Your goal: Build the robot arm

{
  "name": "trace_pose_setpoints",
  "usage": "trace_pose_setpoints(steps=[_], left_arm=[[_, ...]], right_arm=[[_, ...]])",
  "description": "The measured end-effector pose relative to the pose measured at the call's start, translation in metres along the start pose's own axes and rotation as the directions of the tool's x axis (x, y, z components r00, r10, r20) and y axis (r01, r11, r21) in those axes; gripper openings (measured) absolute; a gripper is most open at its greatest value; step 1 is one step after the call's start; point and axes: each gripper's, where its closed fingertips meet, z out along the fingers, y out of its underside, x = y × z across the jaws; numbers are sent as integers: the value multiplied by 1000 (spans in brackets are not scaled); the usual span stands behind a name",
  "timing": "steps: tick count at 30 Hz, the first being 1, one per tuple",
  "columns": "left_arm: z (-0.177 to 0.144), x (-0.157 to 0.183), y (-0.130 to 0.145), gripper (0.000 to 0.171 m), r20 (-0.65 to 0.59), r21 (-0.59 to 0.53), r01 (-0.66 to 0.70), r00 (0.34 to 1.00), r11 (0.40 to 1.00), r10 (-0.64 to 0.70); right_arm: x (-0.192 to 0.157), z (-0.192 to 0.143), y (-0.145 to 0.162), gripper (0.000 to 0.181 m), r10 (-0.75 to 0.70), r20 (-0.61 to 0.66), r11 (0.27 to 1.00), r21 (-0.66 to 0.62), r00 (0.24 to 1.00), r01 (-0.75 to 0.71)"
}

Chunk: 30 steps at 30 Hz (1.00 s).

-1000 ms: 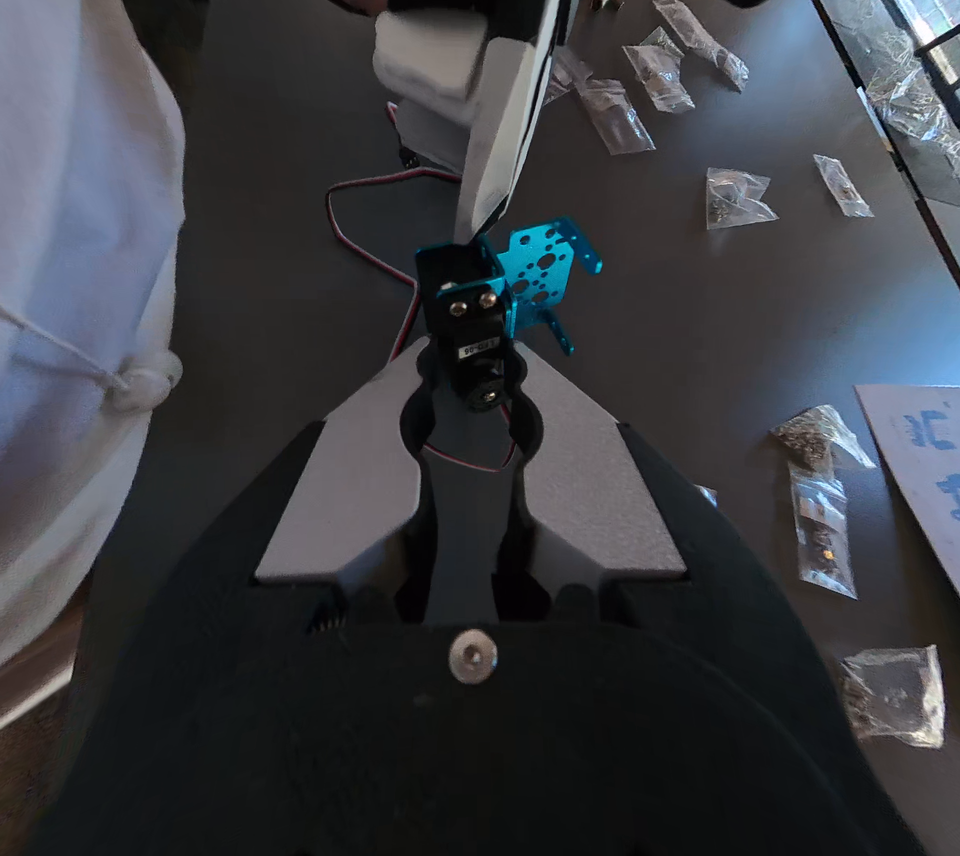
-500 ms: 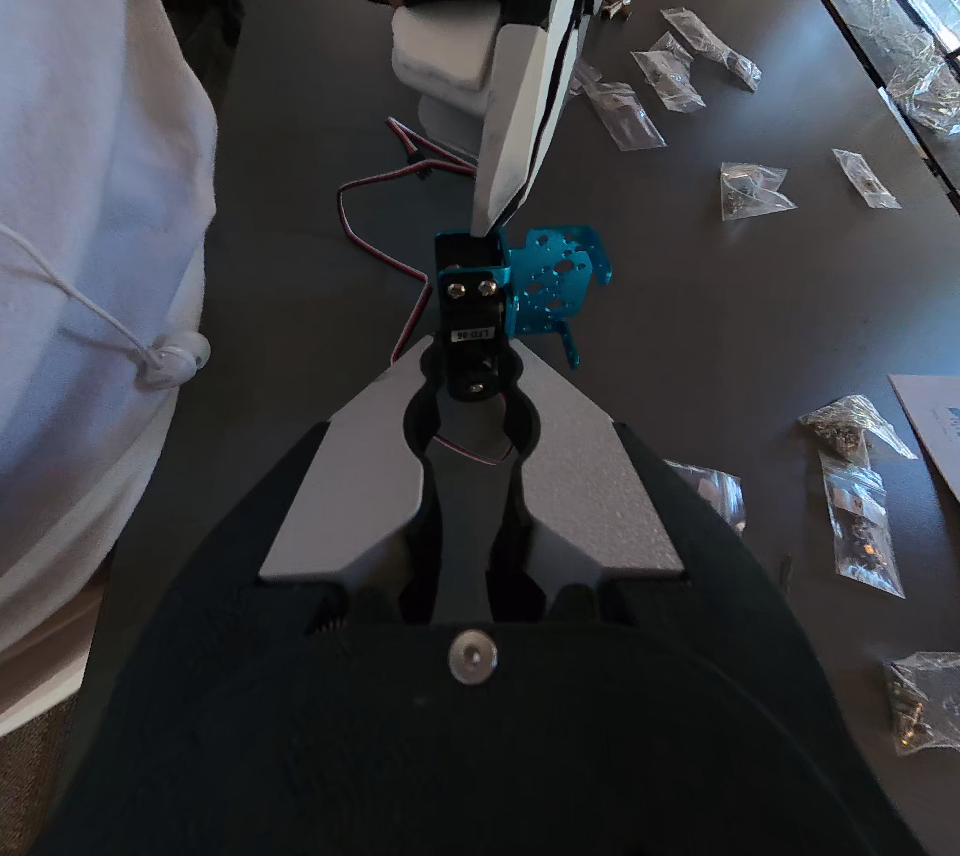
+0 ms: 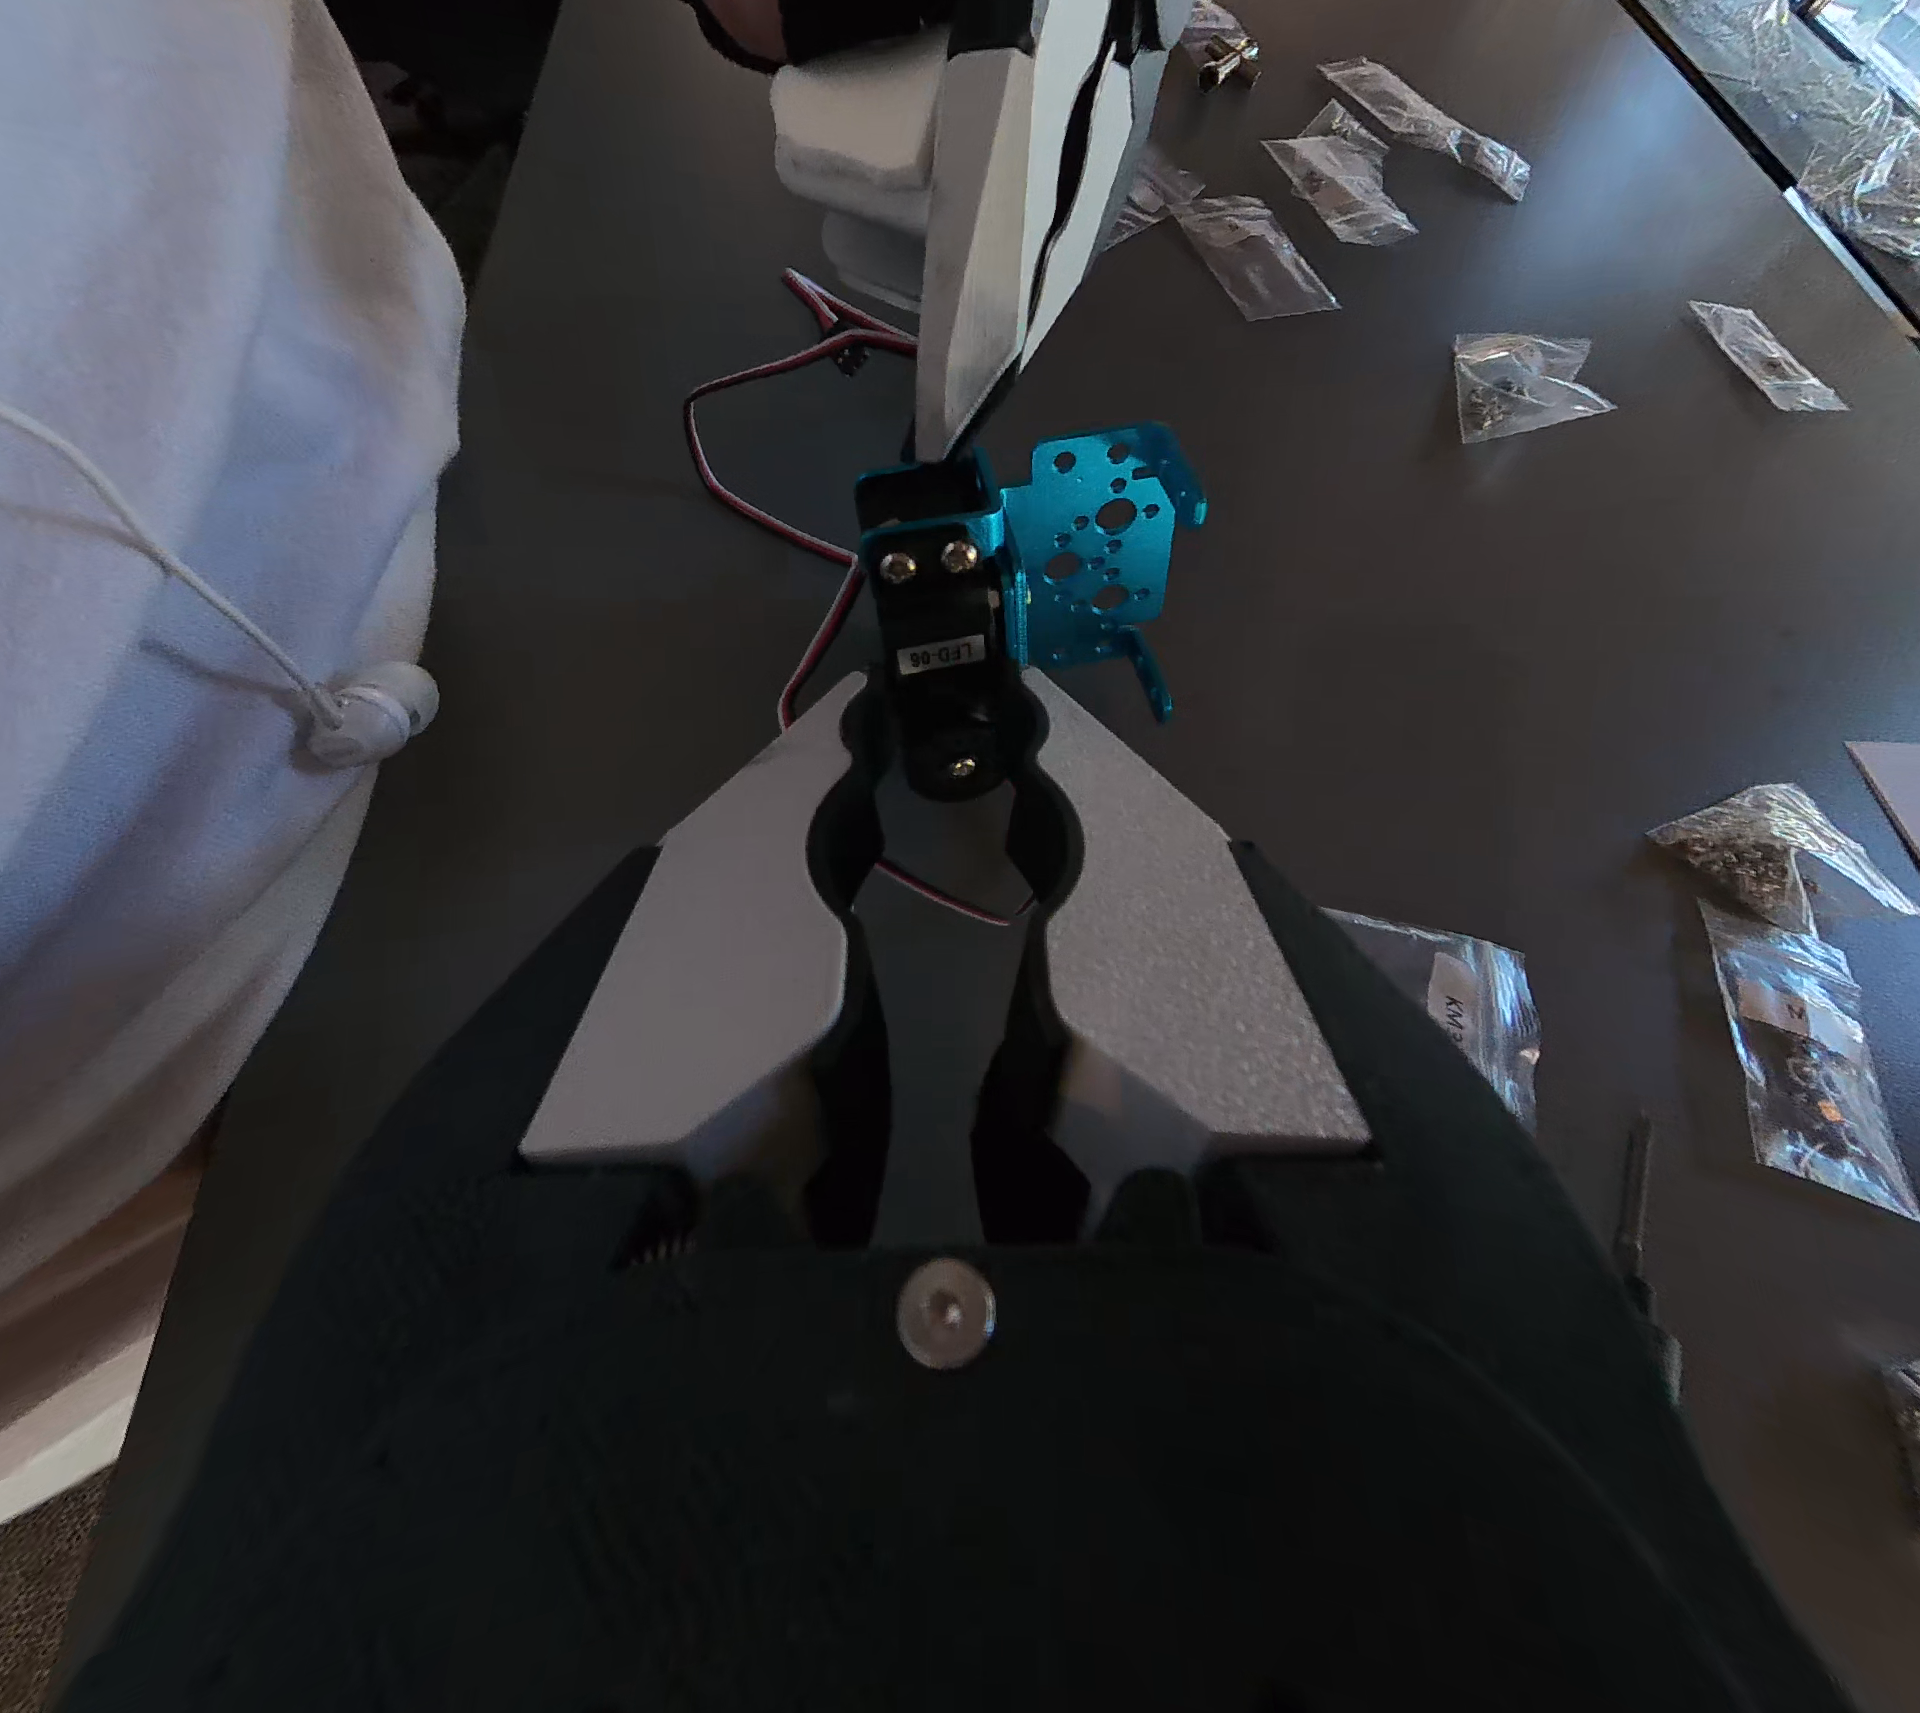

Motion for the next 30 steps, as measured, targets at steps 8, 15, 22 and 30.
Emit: trace_pose_setpoints(steps=[8, 15, 22, 30], left_arm=[[2, -3, -3, 4, 52, 6, -19, 998, 1000, 19], [2, -3, -3, 1, 69, -5, -49, 996, 999, 49], [1, -1, -2, 0, 37, 28, -42, 998, 999, 41], [-13, 1, -20, 37, 164, 131, -357, 928, 925, 335]], right_arm=[[1, 0, -1, 22, -1, -6, 1000, -30, 1000, 1], [1, 0, 0, 22, 51, -6, 998, -25, 999, -51], [2, -1, 1, 23, 73, -3, 997, -8, 997, -73], [6, -6, 6, 22, 195, 52, 981, -13, 979, -195]])
